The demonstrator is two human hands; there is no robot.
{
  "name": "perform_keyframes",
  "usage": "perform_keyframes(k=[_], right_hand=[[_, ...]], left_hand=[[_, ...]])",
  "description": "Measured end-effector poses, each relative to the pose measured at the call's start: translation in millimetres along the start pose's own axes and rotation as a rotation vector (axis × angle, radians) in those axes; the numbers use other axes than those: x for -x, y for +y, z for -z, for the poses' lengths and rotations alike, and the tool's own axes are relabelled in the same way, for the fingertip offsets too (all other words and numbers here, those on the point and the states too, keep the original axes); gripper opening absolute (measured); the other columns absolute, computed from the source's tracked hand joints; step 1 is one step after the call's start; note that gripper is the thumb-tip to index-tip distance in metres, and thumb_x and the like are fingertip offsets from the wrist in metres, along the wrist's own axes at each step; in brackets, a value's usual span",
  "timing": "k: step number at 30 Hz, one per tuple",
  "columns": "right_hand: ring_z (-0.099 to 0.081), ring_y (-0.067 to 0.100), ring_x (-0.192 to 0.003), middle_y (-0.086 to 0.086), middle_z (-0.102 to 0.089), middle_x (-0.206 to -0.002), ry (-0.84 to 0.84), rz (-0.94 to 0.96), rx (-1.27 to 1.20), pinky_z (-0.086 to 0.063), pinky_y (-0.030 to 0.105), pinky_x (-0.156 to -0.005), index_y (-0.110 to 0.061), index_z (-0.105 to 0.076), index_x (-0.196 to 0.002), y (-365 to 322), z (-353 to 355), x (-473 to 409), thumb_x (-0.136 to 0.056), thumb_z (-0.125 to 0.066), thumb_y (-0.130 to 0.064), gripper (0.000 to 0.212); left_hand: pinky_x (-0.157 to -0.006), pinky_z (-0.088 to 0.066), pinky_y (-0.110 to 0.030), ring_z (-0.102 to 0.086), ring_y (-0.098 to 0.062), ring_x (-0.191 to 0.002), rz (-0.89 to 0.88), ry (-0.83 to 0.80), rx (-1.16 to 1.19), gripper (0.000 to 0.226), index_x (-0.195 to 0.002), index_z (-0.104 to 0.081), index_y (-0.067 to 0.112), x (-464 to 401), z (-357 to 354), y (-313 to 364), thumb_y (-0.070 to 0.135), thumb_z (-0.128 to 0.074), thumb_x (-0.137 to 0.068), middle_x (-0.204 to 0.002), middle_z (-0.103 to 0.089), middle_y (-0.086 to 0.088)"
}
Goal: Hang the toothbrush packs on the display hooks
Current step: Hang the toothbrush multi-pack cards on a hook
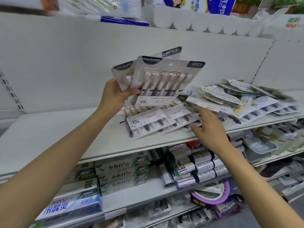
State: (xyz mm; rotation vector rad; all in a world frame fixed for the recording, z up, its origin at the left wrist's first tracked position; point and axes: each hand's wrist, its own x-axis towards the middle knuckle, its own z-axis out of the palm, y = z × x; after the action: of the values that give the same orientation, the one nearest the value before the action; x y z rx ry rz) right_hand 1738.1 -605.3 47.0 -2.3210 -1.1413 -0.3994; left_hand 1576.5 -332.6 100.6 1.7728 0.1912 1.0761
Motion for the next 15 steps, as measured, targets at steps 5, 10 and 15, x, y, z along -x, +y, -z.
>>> perform_keyframes(k=[5, 10, 15], right_hand=[[-0.050, 0.017, -0.129, -0.001, -0.048, -0.146, 0.041, 0.044, -0.124, -0.038, 0.030, -0.090, -0.020, -0.033, -0.152, -22.0, -3.0, -6.5, -0.096, -0.063, -0.036, 0.065], [-0.050, 0.002, -0.124, -0.014, -0.049, -0.142, 0.036, 0.045, -0.560, -0.041, 0.021, -0.099, -0.026, -0.028, -0.153, -68.0, 8.9, -13.8, -0.091, -0.066, -0.049, 0.076], [-0.070, 0.004, -0.096, -0.007, -0.073, -0.107, 0.093, 0.012, -0.948, -0.054, 0.017, -0.079, -0.015, -0.060, -0.121, -107.7, 9.5, -20.1, -0.086, -0.077, -0.024, 0.040]], left_hand=[[-0.075, -0.055, -0.021, -0.073, -0.007, -0.091, -0.002, 0.106, 0.025, 0.036, -0.110, -0.068, 0.002, 10.9, 26.2, 6.6, 0.005, -0.081, -0.077, -0.088, -0.076, 0.017], [-0.072, -0.058, -0.027, -0.074, -0.014, -0.092, 0.012, 0.019, 0.049, 0.034, -0.113, -0.067, 0.007, 27.6, 45.9, 30.1, 0.005, -0.076, -0.081, -0.095, -0.077, 0.011], [-0.071, -0.061, -0.037, -0.074, -0.024, -0.094, 0.057, -0.091, 0.029, 0.040, -0.112, -0.068, 0.014, 58.0, 59.3, 44.4, 0.014, -0.079, -0.074, -0.102, -0.077, -0.001]])
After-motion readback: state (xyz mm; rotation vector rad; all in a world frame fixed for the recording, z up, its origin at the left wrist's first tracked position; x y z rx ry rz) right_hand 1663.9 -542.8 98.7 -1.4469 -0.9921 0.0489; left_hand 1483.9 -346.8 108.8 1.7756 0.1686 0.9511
